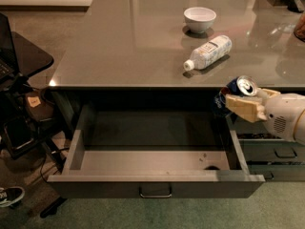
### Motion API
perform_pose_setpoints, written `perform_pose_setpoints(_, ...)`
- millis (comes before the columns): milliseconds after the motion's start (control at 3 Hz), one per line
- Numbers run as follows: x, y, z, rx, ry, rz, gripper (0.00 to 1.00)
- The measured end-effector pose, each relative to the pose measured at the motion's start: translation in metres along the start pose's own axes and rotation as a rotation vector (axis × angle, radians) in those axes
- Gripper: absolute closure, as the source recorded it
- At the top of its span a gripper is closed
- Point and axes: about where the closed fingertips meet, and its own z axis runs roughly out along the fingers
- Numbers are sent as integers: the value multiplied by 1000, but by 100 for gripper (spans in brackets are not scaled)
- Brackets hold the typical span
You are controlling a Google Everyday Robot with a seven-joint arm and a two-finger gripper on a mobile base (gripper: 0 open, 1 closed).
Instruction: Place pepsi can into top drawer
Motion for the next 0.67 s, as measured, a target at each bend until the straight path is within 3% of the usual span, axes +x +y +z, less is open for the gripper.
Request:
perform_pose_setpoints(333, 30, 32, 8, -22, 26, -71, 100)
perform_pose_setpoints(667, 77, 71, 5, -75, 92, -155, 100)
